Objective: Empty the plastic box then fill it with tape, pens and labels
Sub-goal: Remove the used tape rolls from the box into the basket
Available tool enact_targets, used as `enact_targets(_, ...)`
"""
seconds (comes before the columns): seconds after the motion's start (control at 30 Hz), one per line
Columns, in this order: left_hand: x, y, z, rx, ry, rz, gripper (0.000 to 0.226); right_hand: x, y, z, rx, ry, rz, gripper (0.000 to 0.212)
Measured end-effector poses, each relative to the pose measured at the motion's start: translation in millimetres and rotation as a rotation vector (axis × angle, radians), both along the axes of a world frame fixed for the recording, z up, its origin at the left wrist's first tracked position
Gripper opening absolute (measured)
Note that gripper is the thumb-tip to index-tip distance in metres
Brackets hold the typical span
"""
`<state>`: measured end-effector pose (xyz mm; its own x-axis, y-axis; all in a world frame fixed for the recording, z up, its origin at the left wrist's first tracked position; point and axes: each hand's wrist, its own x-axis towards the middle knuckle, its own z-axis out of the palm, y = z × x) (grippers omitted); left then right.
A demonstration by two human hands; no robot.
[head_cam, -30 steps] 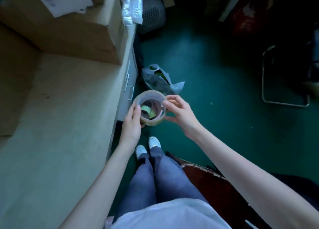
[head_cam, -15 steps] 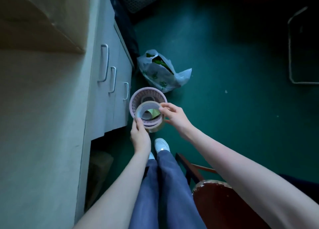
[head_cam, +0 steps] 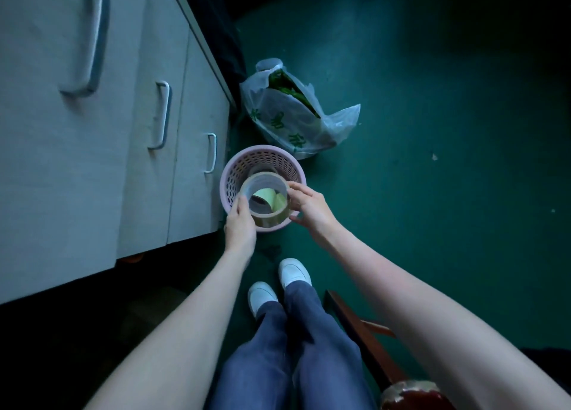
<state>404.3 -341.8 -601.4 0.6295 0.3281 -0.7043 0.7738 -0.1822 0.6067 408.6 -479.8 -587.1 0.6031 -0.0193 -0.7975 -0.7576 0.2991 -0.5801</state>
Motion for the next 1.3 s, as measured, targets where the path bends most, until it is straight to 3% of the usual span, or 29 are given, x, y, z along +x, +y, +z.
enact_targets(0.1,10.6,1.8,-13.2,-0.030,-0.007,0.023,0.060,7.0,2.3,-16.9,0.009,0.017,-0.013,0.022)
enact_targets(0.23,12.1,8.7,-12.0,0.078,-0.085,0.048,0.044,9.6,0.8,-23.6,-0.116,-0.022,-0.018,0.024)
enact_targets(0.43,3.2,14.1,26.1,0.122,-0.107,0.071,0.028,1.0,-5.4,22.3,-0.207,-0.043,-0.016,0.024)
enact_targets(0.77,-20.1,0.3,211.2,-0.100,-0.255,0.065,0.024,-19.1,-0.8,204.2,-0.177,-0.115,-0.059,0.021)
enact_targets(1.03,-60.5,38.3,366.5,-0.106,-0.395,-0.097,0.027,-53.0,7.9,349.5,-0.161,-0.280,0.018,0.020)
enact_targets(1.3,-84.0,70.4,473.1,-0.140,-0.556,-0.029,0.023,-63.4,42.4,445.3,-0.087,-0.485,0.169,0.022)
